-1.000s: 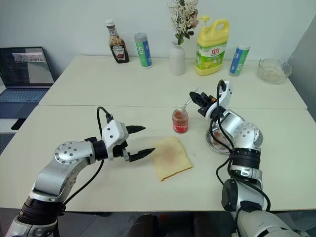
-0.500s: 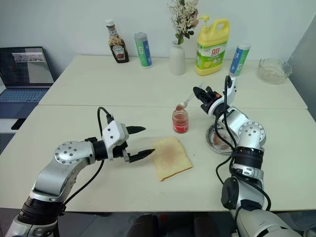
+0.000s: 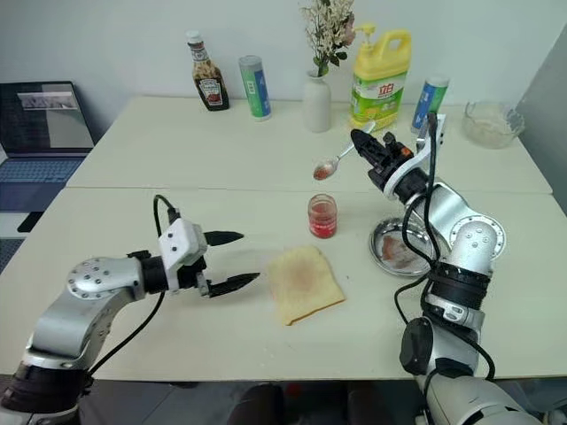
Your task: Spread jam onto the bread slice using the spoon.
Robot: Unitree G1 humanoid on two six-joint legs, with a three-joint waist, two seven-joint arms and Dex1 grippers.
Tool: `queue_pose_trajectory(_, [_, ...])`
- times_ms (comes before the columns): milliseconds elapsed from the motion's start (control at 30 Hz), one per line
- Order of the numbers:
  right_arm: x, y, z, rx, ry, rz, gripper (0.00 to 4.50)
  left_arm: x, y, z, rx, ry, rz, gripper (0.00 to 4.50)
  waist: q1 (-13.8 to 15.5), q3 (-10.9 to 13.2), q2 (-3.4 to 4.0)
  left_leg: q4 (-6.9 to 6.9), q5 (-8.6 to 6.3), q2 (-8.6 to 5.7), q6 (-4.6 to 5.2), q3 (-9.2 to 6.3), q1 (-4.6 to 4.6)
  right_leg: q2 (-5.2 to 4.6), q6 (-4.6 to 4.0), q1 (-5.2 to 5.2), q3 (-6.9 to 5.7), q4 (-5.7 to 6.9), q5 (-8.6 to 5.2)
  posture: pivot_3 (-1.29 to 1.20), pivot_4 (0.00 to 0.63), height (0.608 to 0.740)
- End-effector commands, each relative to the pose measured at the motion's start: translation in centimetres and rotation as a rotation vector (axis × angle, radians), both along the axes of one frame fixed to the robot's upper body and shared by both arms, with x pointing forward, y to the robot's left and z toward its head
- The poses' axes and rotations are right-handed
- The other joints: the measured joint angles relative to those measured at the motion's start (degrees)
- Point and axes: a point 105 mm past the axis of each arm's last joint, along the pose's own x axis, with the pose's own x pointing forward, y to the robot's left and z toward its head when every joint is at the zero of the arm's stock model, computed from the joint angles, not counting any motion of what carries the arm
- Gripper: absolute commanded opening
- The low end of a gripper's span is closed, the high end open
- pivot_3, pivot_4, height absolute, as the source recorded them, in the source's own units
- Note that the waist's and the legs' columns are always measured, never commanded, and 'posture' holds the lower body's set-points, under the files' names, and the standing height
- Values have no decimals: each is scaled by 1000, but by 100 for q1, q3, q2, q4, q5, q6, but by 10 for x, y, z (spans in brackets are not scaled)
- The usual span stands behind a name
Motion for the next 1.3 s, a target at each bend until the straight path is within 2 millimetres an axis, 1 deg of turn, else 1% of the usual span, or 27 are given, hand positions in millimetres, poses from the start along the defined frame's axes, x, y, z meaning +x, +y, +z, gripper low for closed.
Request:
queue_pose_trajectory(33, [-27,16,12,-57,-99,71,12,-13,3,12,0,-36,-32,4500,0,0,0,1,0,1,0,0,-4,-1,0,-2,-1,-2,0,0,150,740])
queue_pose_trajectory(100, [-40,30,6,-123,-132,117,12,-21,3,9,-7,-23,-40,4500,1,0,0,0,0,-1,0,2,-8,-4,0,-5,1,-5,0,0,150,740])
queue_pose_trajectory(200, [-53,45,-8,-239,-175,146,12,-31,1,5,-20,-15,-44,4500,1,0,0,0,0,-1,0,2,-8,-7,0,-6,2,-6,0,0,150,740])
queue_pose_trajectory(300, [-58,53,-21,-330,-217,154,12,-38,0,1,-21,-5,-47,4500,2,0,0,4,0,-2,0,1,-7,-6,0,-5,0,-3,0,0,150,740])
queue_pose_trajectory(400, [-66,64,-46,-508,-317,166,12,-55,3,-11,36,7,-67,4500,3,0,0,6,-1,-4,0,2,-6,-7,1,-3,1,-8,0,0,150,740])
queue_pose_trajectory(500, [-71,71,-60,-611,-414,175,12,-60,4,-16,63,-4,-74,4500,6,0,0,7,0,-4,0,1,-6,-8,1,-4,0,-9,-1,0,150,740])
queue_pose_trajectory(600, [-80,81,-75,-695,-512,203,12,-63,-1,-18,64,-24,-80,4500,6,0,-2,11,0,-2,0,-3,-3,-4,1,-2,-5,-5,-1,0,150,740])
queue_pose_trajectory(667, [-88,86,-75,-727,-592,221,12,-65,-4,-19,64,-31,-86,4500,8,-1,-3,13,0,-3,0,-2,-4,-4,1,-2,-3,-5,-1,0,150,740])
queue_pose_trajectory(800, [-92,89,-74,-800,-726,210,12,-67,-8,-22,72,-39,-94,4500,10,-1,-3,17,0,-4,-1,0,-4,-5,1,0,-1,-5,-1,0,150,740])
queue_pose_trajectory(1033, [-95,88,-77,-855,-805,206,12,-65,-12,-22,76,-52,-102,4500,13,-2,-4,20,0,-4,-1,-2,-3,-5,1,2,-3,-3,-1,0,150,740])
queue_pose_trajectory(1200, [-99,84,-82,-926,-877,218,12,-59,-14,-18,65,-72,-87,4500,14,-2,-4,21,0,-4,-1,-3,-3,-5,1,3,-4,-2,-1,0,150,740])
queue_pose_trajectory(1300, [-99,83,-82,-935,-898,220,12,-54,-13,-15,59,-86,-75,4500,16,-2,-5,22,0,-4,-1,-3,-2,-5,1,3,-4,-1,0,0,150,740])
